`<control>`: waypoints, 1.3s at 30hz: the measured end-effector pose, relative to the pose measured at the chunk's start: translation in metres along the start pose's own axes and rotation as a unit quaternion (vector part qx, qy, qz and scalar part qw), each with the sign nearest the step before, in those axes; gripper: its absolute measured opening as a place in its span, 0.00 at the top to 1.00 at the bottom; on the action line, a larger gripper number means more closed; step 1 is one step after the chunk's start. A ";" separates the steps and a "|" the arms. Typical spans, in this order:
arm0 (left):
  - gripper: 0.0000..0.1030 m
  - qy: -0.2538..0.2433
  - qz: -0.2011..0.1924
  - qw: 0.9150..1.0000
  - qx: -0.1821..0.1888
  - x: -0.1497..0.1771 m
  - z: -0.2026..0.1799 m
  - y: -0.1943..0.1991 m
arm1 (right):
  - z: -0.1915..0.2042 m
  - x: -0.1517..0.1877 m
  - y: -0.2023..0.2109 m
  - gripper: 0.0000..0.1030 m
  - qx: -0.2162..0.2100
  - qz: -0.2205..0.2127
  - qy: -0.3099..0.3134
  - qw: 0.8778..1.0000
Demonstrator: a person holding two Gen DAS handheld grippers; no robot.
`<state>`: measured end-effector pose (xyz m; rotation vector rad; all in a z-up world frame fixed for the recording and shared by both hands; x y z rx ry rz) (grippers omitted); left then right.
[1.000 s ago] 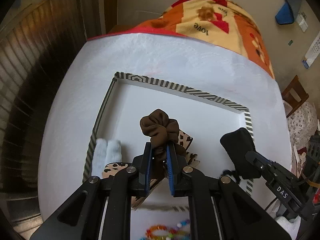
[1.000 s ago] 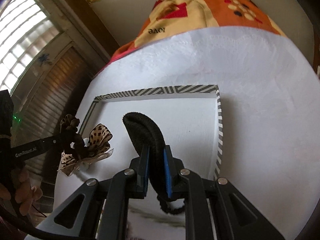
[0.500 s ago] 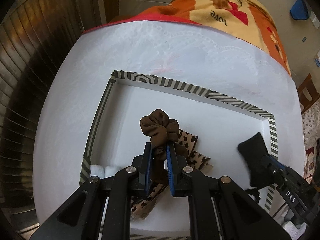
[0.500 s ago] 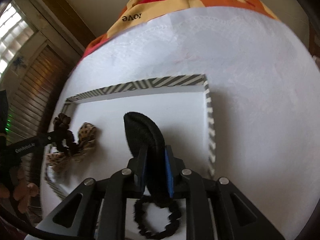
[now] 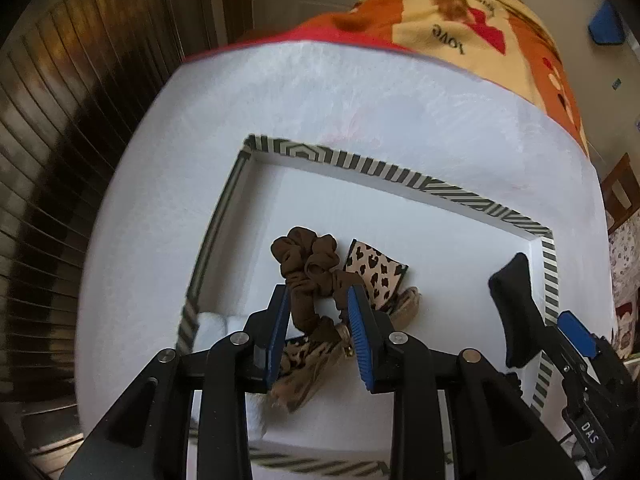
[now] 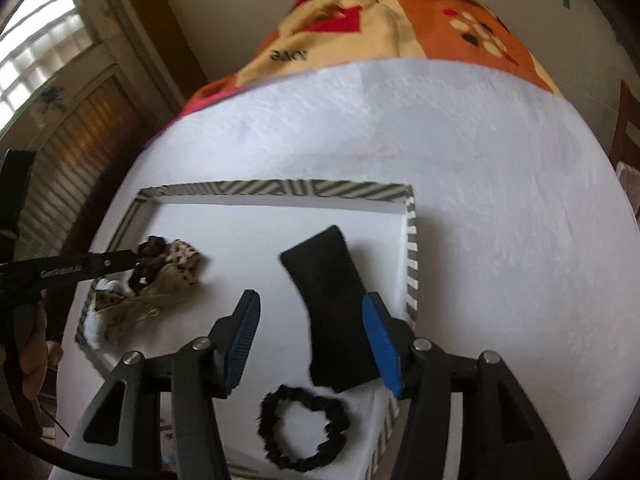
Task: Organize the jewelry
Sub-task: 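Carry the brown scrunchie and black clip into the tray and release both, then move both tools back toward the beaded bracelets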
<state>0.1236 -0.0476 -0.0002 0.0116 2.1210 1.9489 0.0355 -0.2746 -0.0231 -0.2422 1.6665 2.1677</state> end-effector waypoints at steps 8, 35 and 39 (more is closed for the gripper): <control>0.88 -0.009 -0.034 0.999 -0.019 0.018 -0.005 0.035 | 0.017 0.017 0.030 0.40 0.001 -0.008 0.015 1.000; 0.88 -0.016 -0.069 0.997 -0.028 0.154 -0.029 0.085 | 0.030 0.111 0.105 0.32 0.027 -0.005 0.016 0.999; 0.88 -0.009 -0.068 0.997 -0.025 0.170 -0.032 0.088 | 0.025 0.124 0.113 0.32 0.034 -0.002 0.016 0.999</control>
Point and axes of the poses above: each gripper's, at about its wrist camera, not at the fingertips, and y roughly against the way its jaws point, z to its left, x to its underside, the point moved 4 cm from there along -y, roughly the way its jaws point, and after that the axes turned 11 degrees about z, right-handed, at the moved point
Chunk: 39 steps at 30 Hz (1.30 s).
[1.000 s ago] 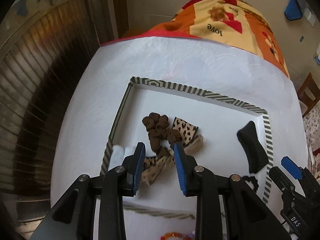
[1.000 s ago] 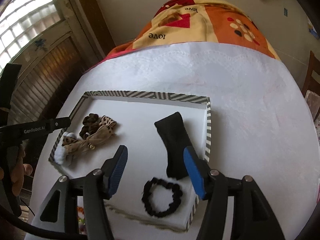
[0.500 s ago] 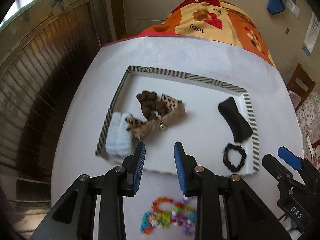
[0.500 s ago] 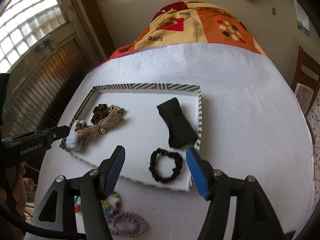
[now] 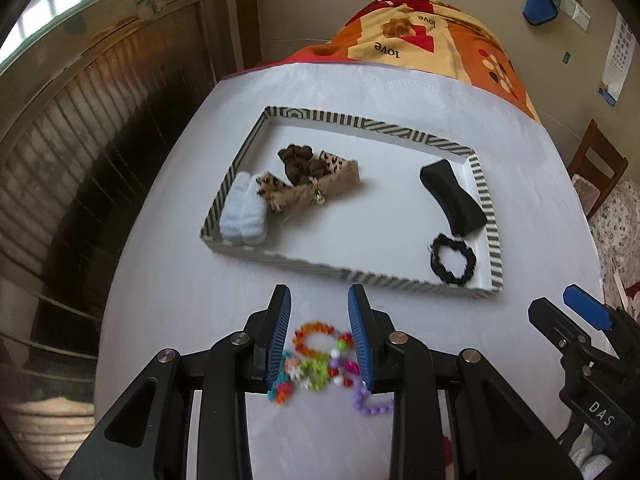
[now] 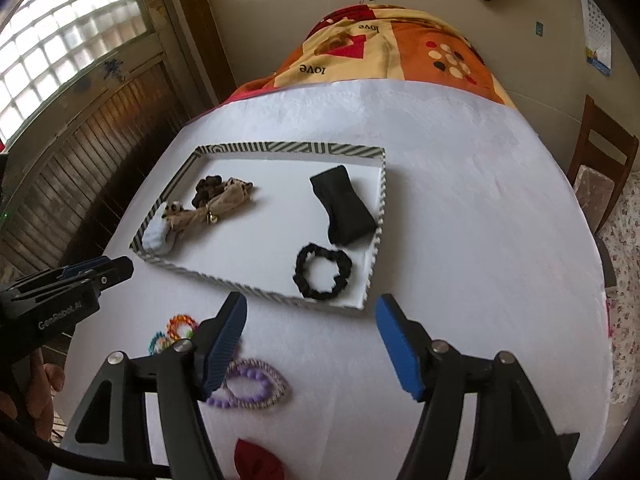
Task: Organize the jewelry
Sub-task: 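Move both tools back toward the beaded bracelets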
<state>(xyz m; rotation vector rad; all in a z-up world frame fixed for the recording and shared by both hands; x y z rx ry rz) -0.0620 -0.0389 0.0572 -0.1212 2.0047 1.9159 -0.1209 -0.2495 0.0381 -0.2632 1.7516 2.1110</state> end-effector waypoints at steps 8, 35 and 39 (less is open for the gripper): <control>0.88 0.004 -0.004 1.000 -0.003 0.027 -0.009 0.008 | -0.011 0.026 0.015 0.31 0.008 0.000 -0.004 1.000; 0.88 0.005 0.013 1.000 -0.006 0.070 -0.025 0.011 | -0.013 0.061 0.019 0.31 0.001 0.021 0.013 1.000; 0.88 0.004 0.014 1.000 -0.007 0.071 -0.026 0.010 | -0.014 0.062 0.018 0.31 0.001 0.023 0.017 1.000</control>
Point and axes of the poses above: each gripper's, at about its wrist camera, not at the fingertips, and y roughly against the way its jaws point, z to its left, x to its underside, the point moved 4 cm from there along -y, roughly the way its jaws point, and after that the axes turned 11 degrees about z, right-handed, at the moved point
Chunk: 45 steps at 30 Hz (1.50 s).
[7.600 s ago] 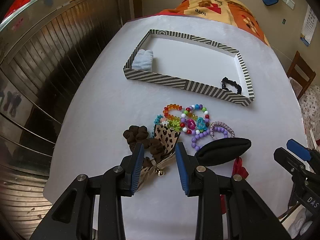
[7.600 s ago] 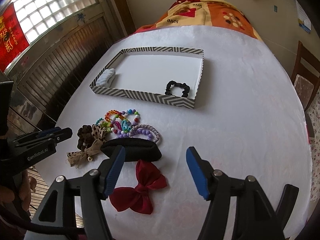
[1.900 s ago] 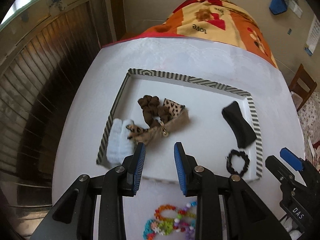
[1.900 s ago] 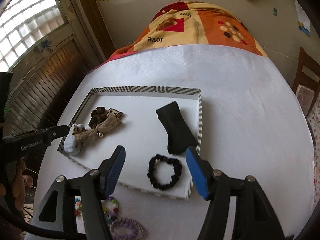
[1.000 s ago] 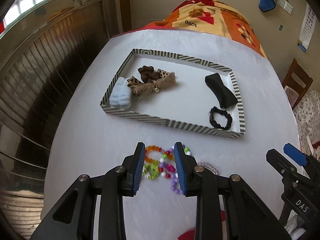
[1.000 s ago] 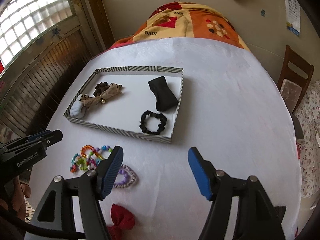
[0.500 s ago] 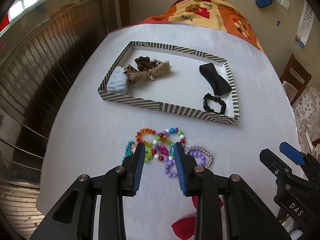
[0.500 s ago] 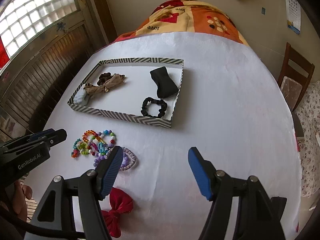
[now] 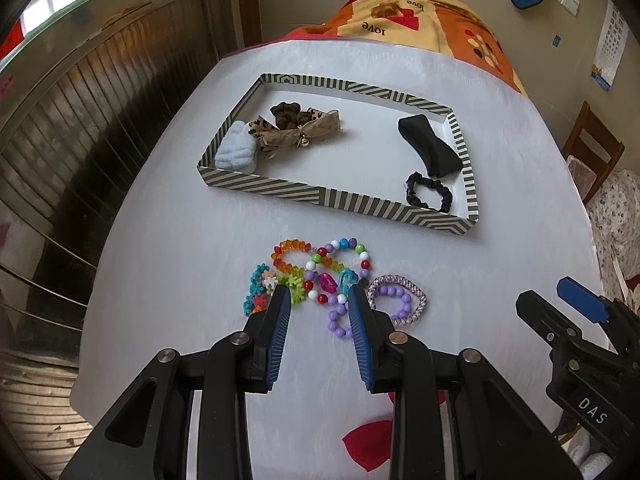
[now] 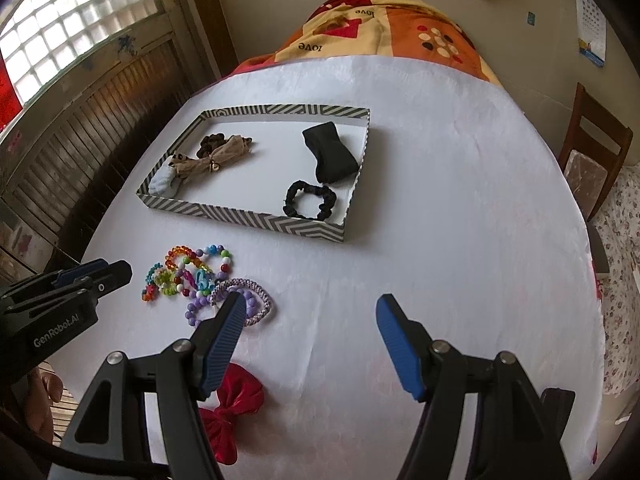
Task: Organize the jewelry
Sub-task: 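Move both tools back toward the beaded bracelets, then lower the open left tool over the multicolor bead bracelet while the right tool lowers over the braided bracelet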
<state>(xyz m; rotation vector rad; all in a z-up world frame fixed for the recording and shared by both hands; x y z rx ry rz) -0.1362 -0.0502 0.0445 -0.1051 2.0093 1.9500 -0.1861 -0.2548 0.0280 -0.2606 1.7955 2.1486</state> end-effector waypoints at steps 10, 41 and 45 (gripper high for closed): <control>0.88 0.001 -0.001 1.000 0.000 0.004 0.002 0.003 | 0.004 0.000 0.001 0.31 0.004 0.003 0.007 1.000; 0.88 0.069 0.055 0.996 0.006 0.024 0.062 -0.027 | 0.000 0.020 -0.023 0.31 -0.020 0.040 0.013 0.999; 0.88 0.079 0.062 0.995 0.009 0.024 0.071 -0.033 | 0.005 0.021 -0.037 0.31 -0.040 0.049 0.017 0.998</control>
Point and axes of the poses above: each gripper's, at about its wrist camera, not at the fingertips, and y roughly against the way its jaws point, z to its left, x to its underside, the point moved 4 cm from there along -y, roughly the way its jaws point, and after that the axes turned 11 degrees about z, right-handed, at the moved point
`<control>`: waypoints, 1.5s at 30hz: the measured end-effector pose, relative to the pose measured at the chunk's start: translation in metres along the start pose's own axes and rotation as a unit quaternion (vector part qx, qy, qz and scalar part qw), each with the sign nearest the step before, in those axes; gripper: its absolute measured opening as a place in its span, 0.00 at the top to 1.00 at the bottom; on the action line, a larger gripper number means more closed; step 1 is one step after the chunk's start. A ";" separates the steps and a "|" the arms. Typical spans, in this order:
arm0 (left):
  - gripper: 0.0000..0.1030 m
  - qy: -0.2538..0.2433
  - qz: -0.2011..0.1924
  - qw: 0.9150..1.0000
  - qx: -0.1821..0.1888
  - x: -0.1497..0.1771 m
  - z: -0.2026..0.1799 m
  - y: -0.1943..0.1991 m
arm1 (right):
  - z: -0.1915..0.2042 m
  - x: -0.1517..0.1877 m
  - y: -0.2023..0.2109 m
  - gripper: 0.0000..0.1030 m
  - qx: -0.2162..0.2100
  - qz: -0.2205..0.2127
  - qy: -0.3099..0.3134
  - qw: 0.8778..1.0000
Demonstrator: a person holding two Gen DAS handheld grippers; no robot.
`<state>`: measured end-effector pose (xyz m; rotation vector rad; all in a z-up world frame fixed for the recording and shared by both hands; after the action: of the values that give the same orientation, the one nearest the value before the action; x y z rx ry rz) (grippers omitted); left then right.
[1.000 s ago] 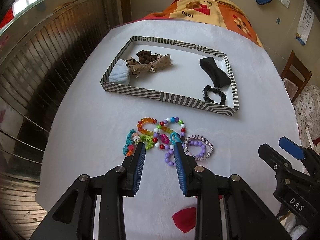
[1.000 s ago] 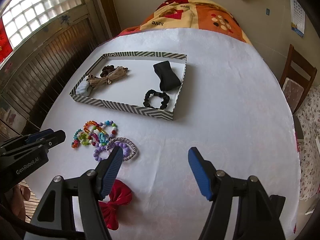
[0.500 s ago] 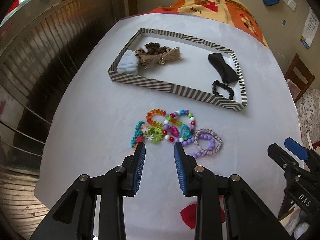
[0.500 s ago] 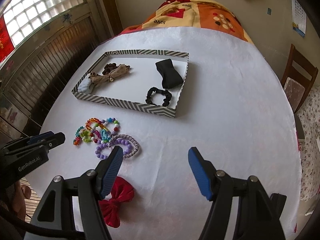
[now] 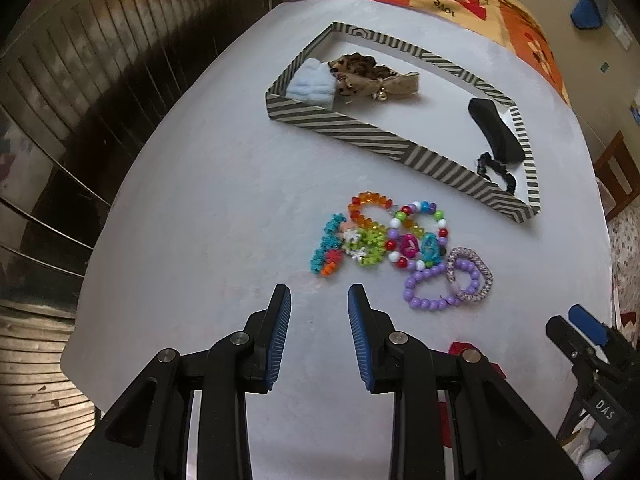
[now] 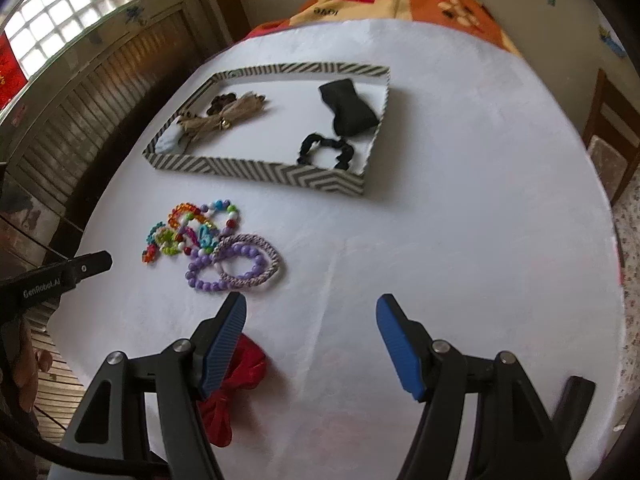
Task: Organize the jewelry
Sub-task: 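Lower the open left tool over the multicolor bead bracelet while the right tool lowers over the braided bracelet, then grasp the multicolor bead bracelet with the left tool while the right tool grasps the pink-white braided bracelet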
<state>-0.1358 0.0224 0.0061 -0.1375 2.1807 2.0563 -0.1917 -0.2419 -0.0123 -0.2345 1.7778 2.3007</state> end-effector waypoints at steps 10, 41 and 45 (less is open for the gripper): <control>0.88 -0.007 0.017 1.000 0.015 -0.017 -0.002 -0.010 | 0.009 -0.015 -0.036 0.42 -0.032 0.012 -0.002 0.999; 0.97 -0.121 0.073 0.990 0.006 -0.073 -0.078 -0.071 | 0.019 -0.033 -0.077 0.81 0.011 0.035 0.031 0.999; 1.00 -0.115 0.078 0.990 0.018 -0.078 -0.076 -0.074 | -0.002 -0.033 -0.073 0.81 0.041 0.032 0.010 0.999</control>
<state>-0.0495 -0.0599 -0.0498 0.2704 2.1445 1.9930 -0.1404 -0.2286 -0.0721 -0.1910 1.9119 2.2686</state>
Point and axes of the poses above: each gripper's, at about its wrist camera, not at the fingertips, and y roughly against the way its jaws point, z to its left, x to its underside, the point moved 4 cm from there along -y, roughly the way its jaws point, and after that the axes turned 11 degrees about z, right-handed, at the moved point
